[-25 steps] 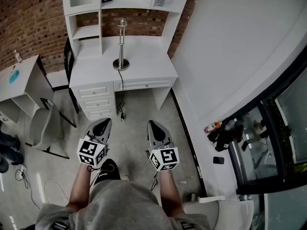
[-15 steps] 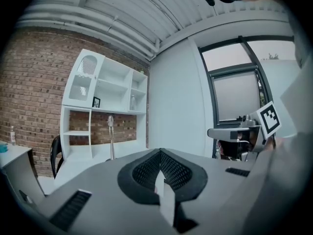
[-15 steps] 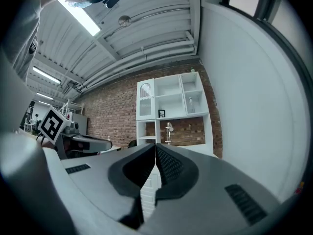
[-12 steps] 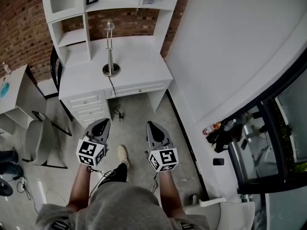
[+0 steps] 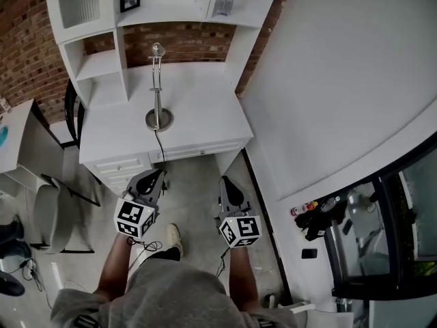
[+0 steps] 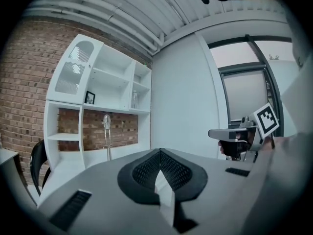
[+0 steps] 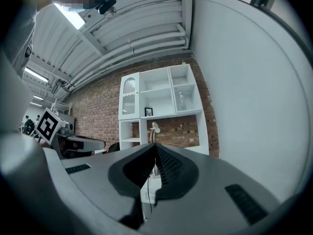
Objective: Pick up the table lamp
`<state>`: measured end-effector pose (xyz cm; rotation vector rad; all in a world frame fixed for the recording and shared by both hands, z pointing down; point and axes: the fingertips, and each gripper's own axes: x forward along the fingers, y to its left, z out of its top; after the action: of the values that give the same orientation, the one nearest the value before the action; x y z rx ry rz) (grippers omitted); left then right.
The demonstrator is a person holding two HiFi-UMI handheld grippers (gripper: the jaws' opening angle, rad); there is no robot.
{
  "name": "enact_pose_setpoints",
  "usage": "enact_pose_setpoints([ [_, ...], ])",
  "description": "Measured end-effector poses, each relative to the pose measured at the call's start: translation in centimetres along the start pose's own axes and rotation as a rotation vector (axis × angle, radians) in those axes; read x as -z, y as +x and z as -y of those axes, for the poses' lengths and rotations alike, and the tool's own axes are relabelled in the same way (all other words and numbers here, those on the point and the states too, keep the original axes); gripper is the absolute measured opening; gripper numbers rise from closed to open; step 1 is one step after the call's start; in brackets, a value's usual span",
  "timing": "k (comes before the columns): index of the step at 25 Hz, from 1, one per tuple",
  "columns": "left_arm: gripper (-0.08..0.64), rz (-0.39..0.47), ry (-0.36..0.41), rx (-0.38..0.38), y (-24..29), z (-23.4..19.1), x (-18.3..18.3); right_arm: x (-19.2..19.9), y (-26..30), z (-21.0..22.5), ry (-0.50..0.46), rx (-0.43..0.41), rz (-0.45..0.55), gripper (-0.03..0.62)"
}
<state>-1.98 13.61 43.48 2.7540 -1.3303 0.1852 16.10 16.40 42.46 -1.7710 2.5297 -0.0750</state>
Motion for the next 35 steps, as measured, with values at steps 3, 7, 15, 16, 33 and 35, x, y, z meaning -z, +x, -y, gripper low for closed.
enact_pose_setpoints([
  [3,0.003,0.002,-0.003,-0.021,2.3,-2.5,-0.6,-0.2,3.6,1.0,0.005,-0.012,0.004,0.023],
  [7,0.003,-0.001,-0.015,-0.050,4.9,-5.9,-0.8,0.0,7.8,1.5,0.004,-0.032,0.000,0.023],
  [15,0.003,0.000,-0.037,-0.100,8.3,-10.4,-0.9,0.7,12.9,2.6,-0.011,-0.053,-0.016,0.023],
  [16,0.003,0.001,-0.034,-0.101,8.5,-10.7,-1.0,0.7,13.3,2.7,-0.013,-0.055,-0.016,0.023],
  [33,0.003,0.023,-0.052,-0.204,12.8,-15.9,-1.6,2.0,22.7,3.5,0.007,-0.177,-0.029,0.023],
  [35,0.003,0.019,-0.054,-0.228,13.8,-17.0,-1.6,2.1,24.4,3.8,0.001,-0.201,-0.031,0.023],
])
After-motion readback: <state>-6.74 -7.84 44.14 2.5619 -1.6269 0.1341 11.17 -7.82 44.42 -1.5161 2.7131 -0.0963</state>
